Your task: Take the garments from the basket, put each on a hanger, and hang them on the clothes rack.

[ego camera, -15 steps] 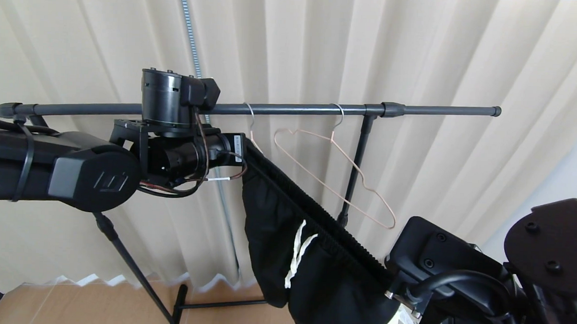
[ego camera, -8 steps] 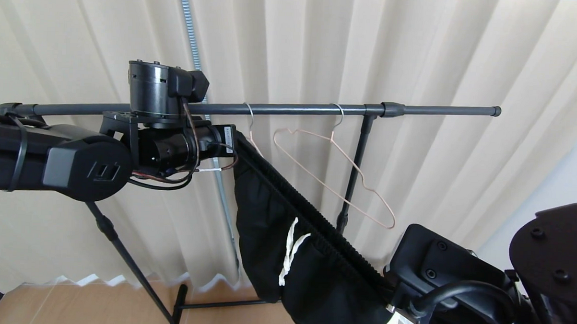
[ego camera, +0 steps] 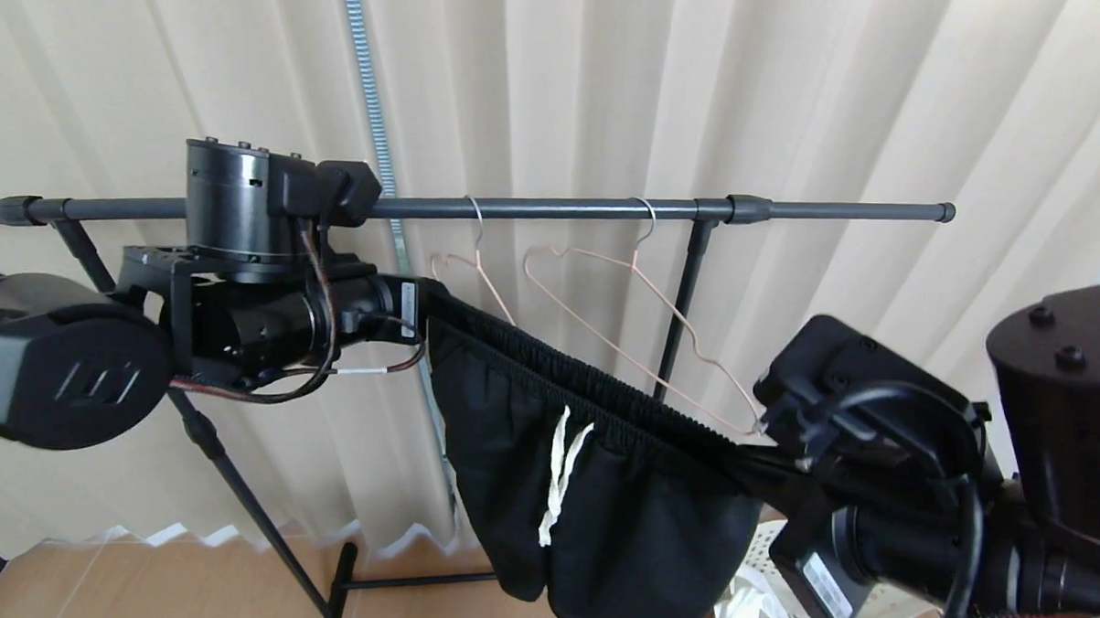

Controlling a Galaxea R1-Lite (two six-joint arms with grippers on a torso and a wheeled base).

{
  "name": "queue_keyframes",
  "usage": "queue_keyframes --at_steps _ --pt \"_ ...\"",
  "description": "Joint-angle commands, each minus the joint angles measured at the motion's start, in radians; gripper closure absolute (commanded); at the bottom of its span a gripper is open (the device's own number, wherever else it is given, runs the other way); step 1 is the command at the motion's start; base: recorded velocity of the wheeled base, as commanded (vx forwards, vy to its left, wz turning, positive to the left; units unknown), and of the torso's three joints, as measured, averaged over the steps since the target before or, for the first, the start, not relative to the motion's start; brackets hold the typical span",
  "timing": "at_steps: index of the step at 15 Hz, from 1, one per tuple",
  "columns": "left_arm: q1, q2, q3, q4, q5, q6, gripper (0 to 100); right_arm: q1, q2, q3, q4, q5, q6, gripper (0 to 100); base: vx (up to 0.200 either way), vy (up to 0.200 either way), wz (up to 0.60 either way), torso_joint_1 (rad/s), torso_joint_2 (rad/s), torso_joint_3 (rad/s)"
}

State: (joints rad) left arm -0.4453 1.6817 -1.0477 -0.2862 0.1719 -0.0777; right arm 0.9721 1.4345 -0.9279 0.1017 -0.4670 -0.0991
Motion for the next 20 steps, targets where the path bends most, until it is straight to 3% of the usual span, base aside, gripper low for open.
queue_keyframes --at_steps 1,6,10,11,13,20 --pt "-0.006 -0.142 0.127 0.01 -0.002 0.026 100 -0.046 0.017 -0.002 -0.042 -0.001 0.012 100 0.0 0.0 0.0 0.0 0.0 0.0" --pt "-0.139 -0.32 0.278 0.173 -0.002 0.022 100 -0.07 0.083 -0.037 -0.194 -0.004 0.07 100 0.0 0.0 0.0 0.0 0.0 0.0" --pt "-0.297 -0.339 0.364 0.176 -0.017 -0.021 100 -0.147 0.242 -0.197 -0.241 -0.01 0.091 100 0.0 0.0 0.0 0.0 0.0 0.0" --pt "-0.337 -0.336 0.382 0.177 -0.071 -0.065 100 -0.159 0.282 -0.272 -0.237 -0.012 0.108 100 0.0 0.0 0.0 0.0 0.0 0.0" --pt "-0.375 -0.321 0.393 0.177 -0.124 -0.085 100 -0.168 0.327 -0.351 -0.232 -0.012 0.108 100 0.0 0.0 0.0 0.0 0.0 0.0" --pt "-0.533 -0.252 0.382 0.168 -0.129 -0.192 100 -0.194 0.486 -0.559 -0.227 -0.022 0.107 100 0.0 0.0 0.0 0.0 0.0 0.0"
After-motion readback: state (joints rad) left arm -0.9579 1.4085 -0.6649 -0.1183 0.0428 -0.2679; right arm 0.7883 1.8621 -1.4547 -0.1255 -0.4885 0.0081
